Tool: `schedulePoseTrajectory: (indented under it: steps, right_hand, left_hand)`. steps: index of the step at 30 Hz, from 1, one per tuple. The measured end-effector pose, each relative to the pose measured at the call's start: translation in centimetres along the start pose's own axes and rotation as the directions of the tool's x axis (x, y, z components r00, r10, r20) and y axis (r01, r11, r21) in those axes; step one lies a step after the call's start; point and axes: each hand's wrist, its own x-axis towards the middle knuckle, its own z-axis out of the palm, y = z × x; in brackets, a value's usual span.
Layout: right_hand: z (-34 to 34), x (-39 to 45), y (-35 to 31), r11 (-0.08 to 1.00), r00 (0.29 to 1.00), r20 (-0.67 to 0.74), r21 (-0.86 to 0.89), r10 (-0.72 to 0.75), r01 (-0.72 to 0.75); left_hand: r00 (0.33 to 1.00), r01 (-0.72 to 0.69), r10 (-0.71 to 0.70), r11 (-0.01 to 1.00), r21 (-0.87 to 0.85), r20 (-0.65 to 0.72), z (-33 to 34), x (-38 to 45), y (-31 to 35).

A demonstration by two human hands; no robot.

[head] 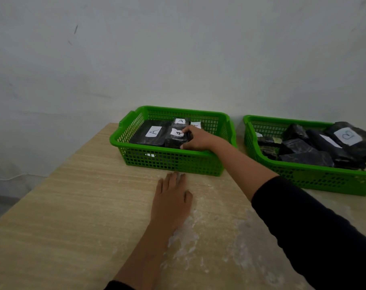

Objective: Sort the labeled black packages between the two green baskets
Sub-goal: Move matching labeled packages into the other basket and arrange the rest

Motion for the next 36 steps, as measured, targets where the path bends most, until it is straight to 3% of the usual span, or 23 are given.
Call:
schedulePoseTrajectory:
  steps: [4, 9, 11, 13, 16, 19, 21, 23, 25, 27, 30, 33, 36]
  right_hand:
    - [-0.8, -1.1, -0.1, 0.997, 1.000, -0.001, 0.074, 0.009, -0.008]
    - [-4.9, -4.0, 0.6, 0.991, 0.926, -0.357, -0.006, -0.124, 0.131]
    - [-7.8, -5.7, 1.9, 0.995, 0.887, -0.454, -0.002, -0.089, 0.099]
    - [-10.9, -7.5, 4.1, 0.999, 0.874, -0.486, -0.045, 0.004, -0.030]
    - [-14.2, -10.2, 8.0, 0.859, 0.924, -0.299, -0.378, 0.239, -0.345]
    - [-13.8, -12.4, 11.1, 0.705, 0.867, -0.013, -0.577, 0.498, -0.413]
    - [-12.4, -13.2, 12.7, 0.754, 0.880, 0.008, -0.520, 0.474, -0.402]
    - [-11.5, -13.3, 13.8, 0.867, 0.940, -0.112, -0.365, 0.321, -0.339]
    - [-11.6, -13.2, 14.2, 0.953, 0.932, -0.273, -0.121, 0.237, -0.278]
    - [-12.2, -13.2, 14.2, 0.971, 0.896, -0.373, 0.089, 0.241, -0.224]
    - [-13.4, -13.8, 13.7, 0.955, 0.902, -0.316, 0.140, 0.292, -0.261]
    - [-14.7, -14.8, 13.7, 0.934, 0.917, -0.229, -0.070, 0.326, -0.349]
    - [-15.6, -16.2, 14.1, 0.799, 0.906, -0.064, -0.449, 0.417, -0.400]
  left_hand:
    - [0.999, -0.006, 0.003, 0.999, 0.042, 0.052, 0.2, 0.1, -0.1]
    - [0.997, -0.011, 0.008, 0.999, 0.040, 0.077, 0.2, 0.1, -0.3]
    - [0.997, -0.012, 0.009, 0.999, 0.043, 0.075, 0.2, 0.2, -0.4]
    - [0.997, -0.018, 0.013, 0.998, 0.062, 0.075, 0.3, 0.2, -0.4]
    - [0.997, -0.023, 0.017, 0.995, 0.095, 0.072, 0.4, 0.3, -0.4]
    - [0.997, -0.028, 0.020, 0.994, 0.104, 0.074, 0.5, 0.3, -0.5]
    - [0.997, -0.021, 0.015, 0.997, 0.077, 0.078, 0.5, 0.4, -0.5]
    - [0.997, -0.018, 0.014, 0.998, 0.056, 0.076, 0.5, 0.4, -0.6]
    - [0.997, -0.020, 0.016, 0.999, 0.047, 0.078, 0.5, 0.3, -0.7]
    - [0.997, -0.022, 0.018, 0.999, 0.049, 0.080, 0.4, 0.2, -0.7]
    - [0.997, -0.015, 0.011, 0.999, 0.041, 0.081, 0.3, 0.1, -0.6]
    - [0.996, -0.013, 0.010, 0.999, 0.035, 0.090, 0.2, 0.1, -0.6]
    - [0.996, -0.016, 0.012, 0.999, 0.043, 0.088, 0.1, 0.1, -0.5]
